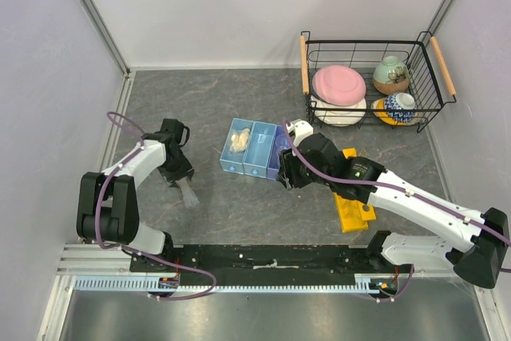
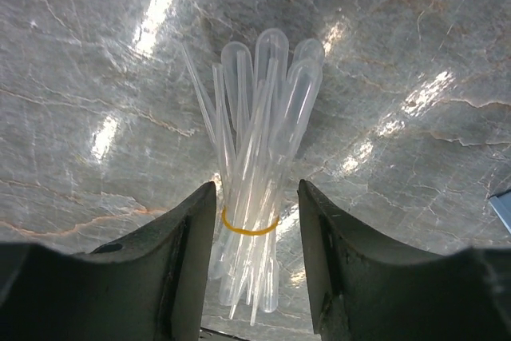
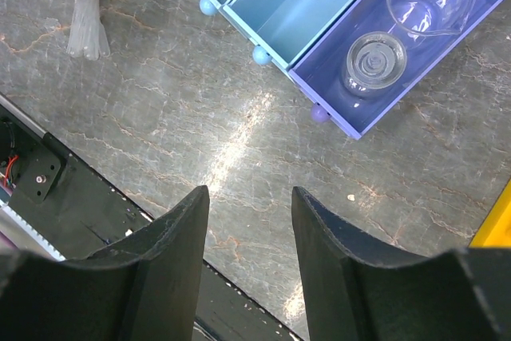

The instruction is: Organize the chemistry lab equipment

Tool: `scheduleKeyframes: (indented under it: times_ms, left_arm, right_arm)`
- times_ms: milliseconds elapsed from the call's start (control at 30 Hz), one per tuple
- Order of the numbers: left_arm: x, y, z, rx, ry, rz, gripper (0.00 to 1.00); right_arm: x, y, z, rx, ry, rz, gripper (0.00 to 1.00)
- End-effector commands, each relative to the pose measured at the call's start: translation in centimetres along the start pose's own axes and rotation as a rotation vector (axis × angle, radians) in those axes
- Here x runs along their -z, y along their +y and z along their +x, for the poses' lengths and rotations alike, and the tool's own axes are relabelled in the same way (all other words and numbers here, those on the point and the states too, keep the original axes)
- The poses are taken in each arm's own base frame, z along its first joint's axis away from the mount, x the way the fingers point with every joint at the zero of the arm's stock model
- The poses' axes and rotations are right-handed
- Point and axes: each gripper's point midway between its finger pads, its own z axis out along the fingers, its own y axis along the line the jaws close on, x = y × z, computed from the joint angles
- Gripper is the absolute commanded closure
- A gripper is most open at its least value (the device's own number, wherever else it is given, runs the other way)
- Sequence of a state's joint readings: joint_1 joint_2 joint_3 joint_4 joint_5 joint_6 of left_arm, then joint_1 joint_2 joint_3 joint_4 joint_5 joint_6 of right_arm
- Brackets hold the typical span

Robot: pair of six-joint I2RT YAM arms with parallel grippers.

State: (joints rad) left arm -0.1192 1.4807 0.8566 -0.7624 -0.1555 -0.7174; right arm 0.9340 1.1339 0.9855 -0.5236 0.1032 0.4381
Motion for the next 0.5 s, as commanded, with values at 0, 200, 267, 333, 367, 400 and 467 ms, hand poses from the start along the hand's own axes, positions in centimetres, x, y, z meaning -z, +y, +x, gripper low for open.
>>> scheduleKeyframes:
  times_ms: [0,200,267,333,367,400,467]
  left_arm:
    - [-0.7,0.5,-1.5,-0.066,-0.048,-0.007,0.48]
    - [-1.2,0.2,-1.2,-0.077,-0.026,0.011,0.62]
    - [-1.4,0.1,-0.9,-0.079,-0.01,0.015,0.67]
    - [-1.7,0.0,-0.4,-0.079,0.011,0.024,0.71]
    - [-1.7,-0.1,-0.2,-0.078,0.02,0.034,0.74]
    - [-1.7,-0.1,0.0,-0.074,0.028,0.036,0.76]
    - [-1.6,-0.4,0.4,-0.073,0.04,0.055,0.81]
  right_arm:
    - [-0.3,0.4,-0.6,-0.005,-0.025,-0.006,0.47]
    - [-0.5,0.7,-0.7,-0.007,-0.025,-0.007,0.47]
    - [-0.4,0.8,-0.8,-0.011,-0.029,-0.009,0.47]
    - [-0.3,0.8,-0.7,-0.016,-0.03,-0.007,0.47]
    - [-0.4,0.8,-0.6,-0.014,-0.028,-0.009,0.47]
    - [-0.3,0.8,-0.6,-0.015,-0.028,-0.009,0.47]
    - [-0.2,0.9,-0.6,-0.016,-0.029,-0.008,0.47]
